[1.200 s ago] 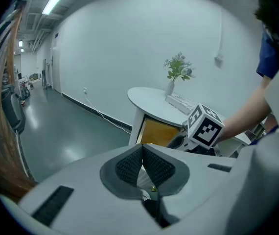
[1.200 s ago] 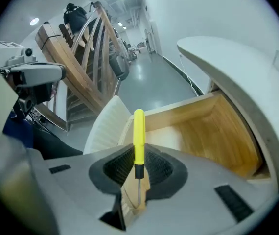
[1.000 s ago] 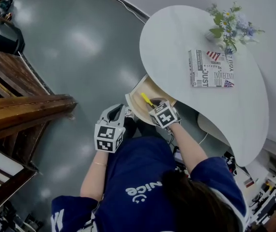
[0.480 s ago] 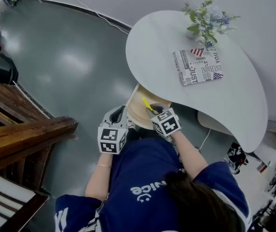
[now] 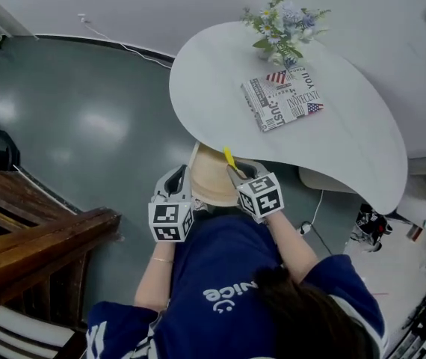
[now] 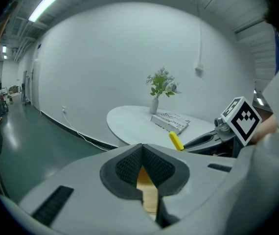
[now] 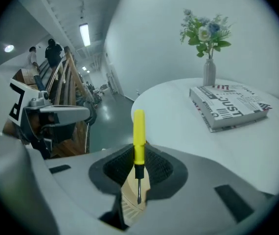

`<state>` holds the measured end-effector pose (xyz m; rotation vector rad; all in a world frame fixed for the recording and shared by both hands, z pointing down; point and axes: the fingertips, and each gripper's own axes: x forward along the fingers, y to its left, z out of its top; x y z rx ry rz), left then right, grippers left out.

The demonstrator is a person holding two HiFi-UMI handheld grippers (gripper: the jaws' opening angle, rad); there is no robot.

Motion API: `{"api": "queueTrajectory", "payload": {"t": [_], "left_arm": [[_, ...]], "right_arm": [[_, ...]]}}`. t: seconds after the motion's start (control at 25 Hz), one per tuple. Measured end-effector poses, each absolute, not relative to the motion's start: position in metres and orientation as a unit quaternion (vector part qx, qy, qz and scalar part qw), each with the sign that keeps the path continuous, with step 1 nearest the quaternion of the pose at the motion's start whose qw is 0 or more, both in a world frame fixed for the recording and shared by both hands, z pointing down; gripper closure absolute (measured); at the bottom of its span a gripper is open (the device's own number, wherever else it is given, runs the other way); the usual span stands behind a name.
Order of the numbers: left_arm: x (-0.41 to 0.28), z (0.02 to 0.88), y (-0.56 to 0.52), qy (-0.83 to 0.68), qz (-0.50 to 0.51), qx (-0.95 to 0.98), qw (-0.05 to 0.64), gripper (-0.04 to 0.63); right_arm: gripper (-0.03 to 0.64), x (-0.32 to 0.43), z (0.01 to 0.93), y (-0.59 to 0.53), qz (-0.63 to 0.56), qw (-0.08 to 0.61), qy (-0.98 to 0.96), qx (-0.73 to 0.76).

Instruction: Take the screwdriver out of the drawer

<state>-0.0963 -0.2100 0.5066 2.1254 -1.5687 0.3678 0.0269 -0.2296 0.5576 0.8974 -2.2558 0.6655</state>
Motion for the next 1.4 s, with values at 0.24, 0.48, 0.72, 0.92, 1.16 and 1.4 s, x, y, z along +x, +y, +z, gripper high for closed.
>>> {"api": "queueTrajectory", "payload": {"t": [0.24, 0.48, 0.72, 0.92, 1.16, 1.4], "left_arm": [[-0.080, 0.494, -0.223, -0.549, 0.126, 0.797, 0.220, 0.592], [-0.066, 0.482, -0.234, -0.530, 0.118, 0.815, 0.203, 0.592], [-0.051, 0.467, -0.238, -0.507, 0.110, 0.834, 0.187, 0.592], [-0.037, 0.459, -0.241, -0.490, 0.107, 0.847, 0.174, 0.592], [-0.021, 0.446, -0.245, -0.477, 0.098, 0.859, 0.161, 0.592], [-0.016, 0.443, -0.243, -0.474, 0.096, 0.862, 0.155, 0.592]], "right_arm": [[0.543, 0.053, 0.535, -0.240, 0.258, 0.261, -0.839, 0.402], [0.543, 0.081, 0.513, -0.244, 0.247, 0.222, -0.826, 0.456], [0.543, 0.101, 0.482, -0.245, 0.206, 0.188, -0.814, 0.510], [0.543, 0.122, 0.460, -0.245, 0.178, 0.164, -0.795, 0.557], [0.543, 0.146, 0.444, -0.238, 0.163, 0.140, -0.778, 0.590], [0.543, 0.150, 0.437, -0.233, 0.148, 0.130, -0.778, 0.596]]}}
